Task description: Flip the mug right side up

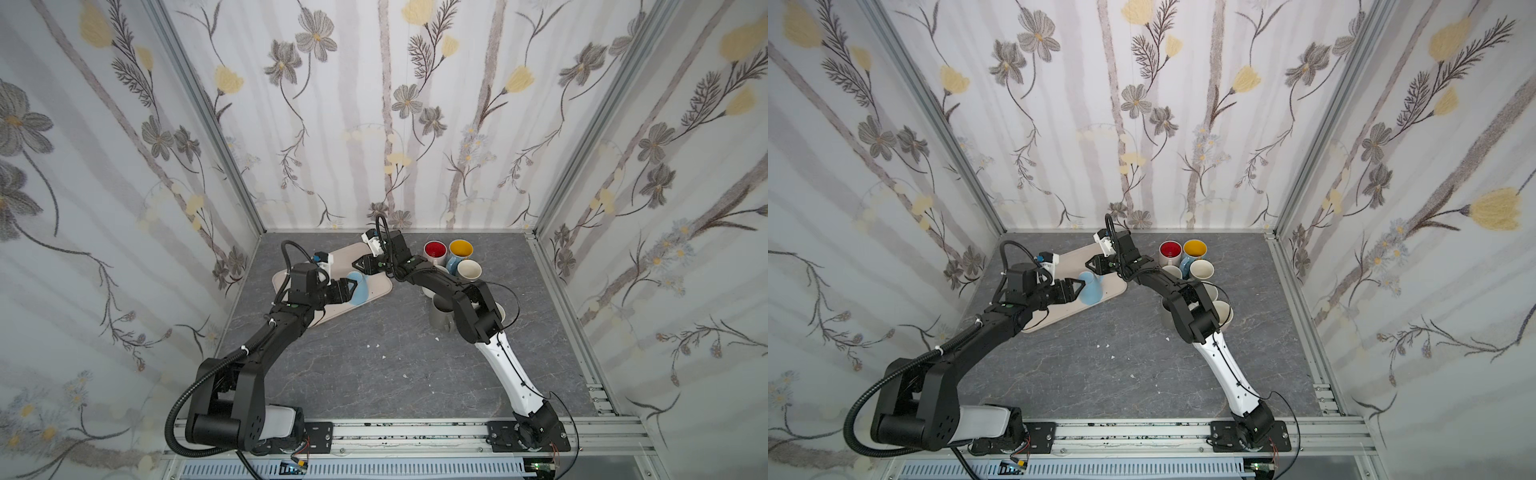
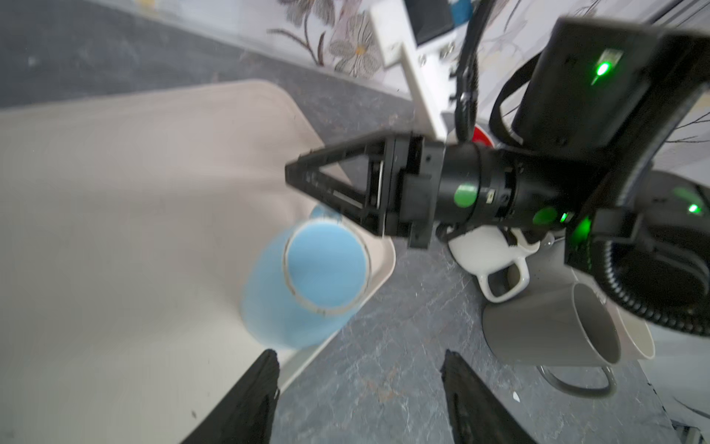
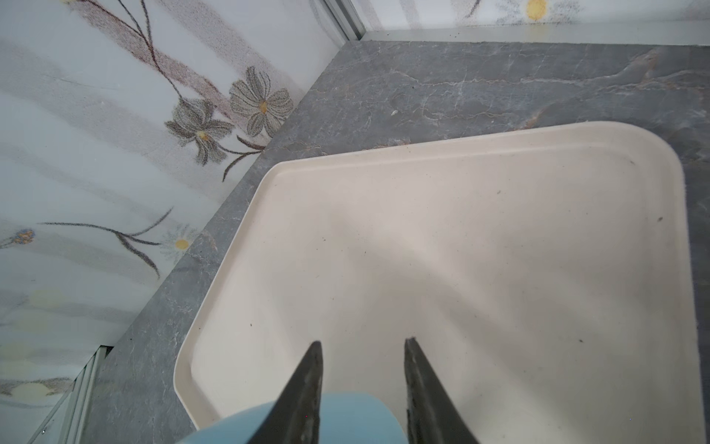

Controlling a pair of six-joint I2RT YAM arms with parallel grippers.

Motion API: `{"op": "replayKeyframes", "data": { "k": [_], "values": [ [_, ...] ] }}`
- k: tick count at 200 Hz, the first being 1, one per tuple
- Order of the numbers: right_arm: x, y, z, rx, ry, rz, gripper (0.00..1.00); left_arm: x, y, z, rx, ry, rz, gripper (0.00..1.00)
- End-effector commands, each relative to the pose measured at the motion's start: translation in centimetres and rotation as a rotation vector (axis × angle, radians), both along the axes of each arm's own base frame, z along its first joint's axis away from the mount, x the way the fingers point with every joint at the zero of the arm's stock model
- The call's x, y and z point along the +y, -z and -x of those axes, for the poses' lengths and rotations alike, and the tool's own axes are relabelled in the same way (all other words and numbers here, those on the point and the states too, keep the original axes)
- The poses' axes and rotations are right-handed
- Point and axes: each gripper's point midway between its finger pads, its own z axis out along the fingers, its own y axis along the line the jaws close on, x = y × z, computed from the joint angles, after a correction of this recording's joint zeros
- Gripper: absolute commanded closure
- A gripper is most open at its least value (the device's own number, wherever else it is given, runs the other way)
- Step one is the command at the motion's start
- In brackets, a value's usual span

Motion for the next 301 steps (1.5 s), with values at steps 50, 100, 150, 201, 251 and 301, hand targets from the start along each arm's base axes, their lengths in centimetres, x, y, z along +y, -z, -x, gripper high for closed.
{"op": "replayKeyframes", "data": {
  "k": [50, 100, 150, 201, 251, 301],
  "values": [
    [-1.7, -0.7, 2.7, -0.018, -0.050, 0.083, 0.66, -1.7, 2.6, 1.2, 0.079, -0.148, 0.176, 0.37],
    [-2.7, 0.0, 5.2, -0.005, -0.080, 0.110, 0.67, -0.3, 3.4, -2.2, 0.107, -0.219, 0.155, 0.37],
    [-2.6, -0.1, 7.3, -0.032, -0.105, 0.113, 0.67, 1.8, 3.9, -4.6, 0.119, -0.255, 0.140, 0.37],
    [-2.2, -1.5, 7.4, -0.062, -0.111, 0.091, 0.68, 4.7, 3.9, -6.3, 0.094, -0.281, 0.158, 0.41],
    [-3.5, -3.9, 3.1, -0.112, 0.025, 0.071, 0.65, 6.9, 0.6, -9.0, 0.022, -0.239, 0.140, 0.40],
    [-0.2, -4.0, -2.4, -0.136, 0.064, -0.016, 0.64, 7.5, 1.2, -10.2, 0.071, -0.265, 0.137, 0.40]
  ]
}}
